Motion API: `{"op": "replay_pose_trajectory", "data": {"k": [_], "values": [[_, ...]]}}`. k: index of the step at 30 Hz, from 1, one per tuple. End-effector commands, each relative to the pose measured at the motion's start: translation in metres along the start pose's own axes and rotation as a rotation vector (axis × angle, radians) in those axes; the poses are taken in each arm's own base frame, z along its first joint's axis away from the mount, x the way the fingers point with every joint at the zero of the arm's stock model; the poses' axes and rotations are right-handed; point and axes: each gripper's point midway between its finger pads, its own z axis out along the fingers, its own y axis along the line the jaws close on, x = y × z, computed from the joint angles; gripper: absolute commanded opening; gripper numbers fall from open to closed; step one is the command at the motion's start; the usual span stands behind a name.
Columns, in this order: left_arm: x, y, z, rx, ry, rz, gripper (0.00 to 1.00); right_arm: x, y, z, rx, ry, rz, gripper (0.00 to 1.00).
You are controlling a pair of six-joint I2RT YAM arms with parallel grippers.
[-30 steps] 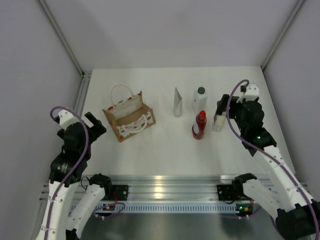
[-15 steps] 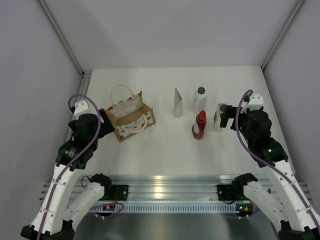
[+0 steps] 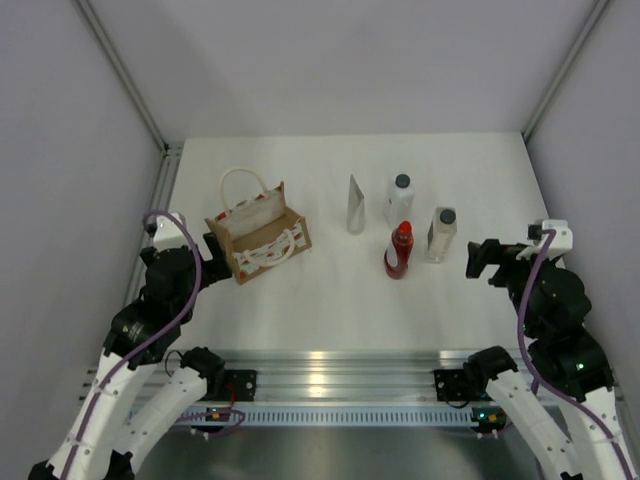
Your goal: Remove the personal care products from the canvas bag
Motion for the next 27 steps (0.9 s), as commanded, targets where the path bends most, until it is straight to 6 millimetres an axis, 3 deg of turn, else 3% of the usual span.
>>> {"op": "replay_pose_trajectory", "data": {"k": [1,4,7,16,27], "values": [[-0.002,-0.007,0.003,0.038,-0.024,0.011,0.98,-0.004,-0.008,-0.016,0.009,-0.003,-0.062,0.99],[0.003,0.0,0.005,0.001,-0.03,-0.012,0.98,-0.004,-0.016,-0.021,0.049,0.001,-0.057,1.0],[0.007,-0.011,0.002,0.094,-0.05,0.01,0.98,-0.006,-0.016,-0.025,0.036,-0.018,-0.057,1.0],[-0.001,-0.009,-0.016,0.165,-0.143,-0.014,0.98,-0.002,-0.015,-0.017,0.045,0.018,-0.082,0.99],[0.003,-0.013,-0.012,0.174,-0.122,-0.003,0.98,-0.001,-0.02,-0.016,0.075,0.023,-0.075,0.99]]}}
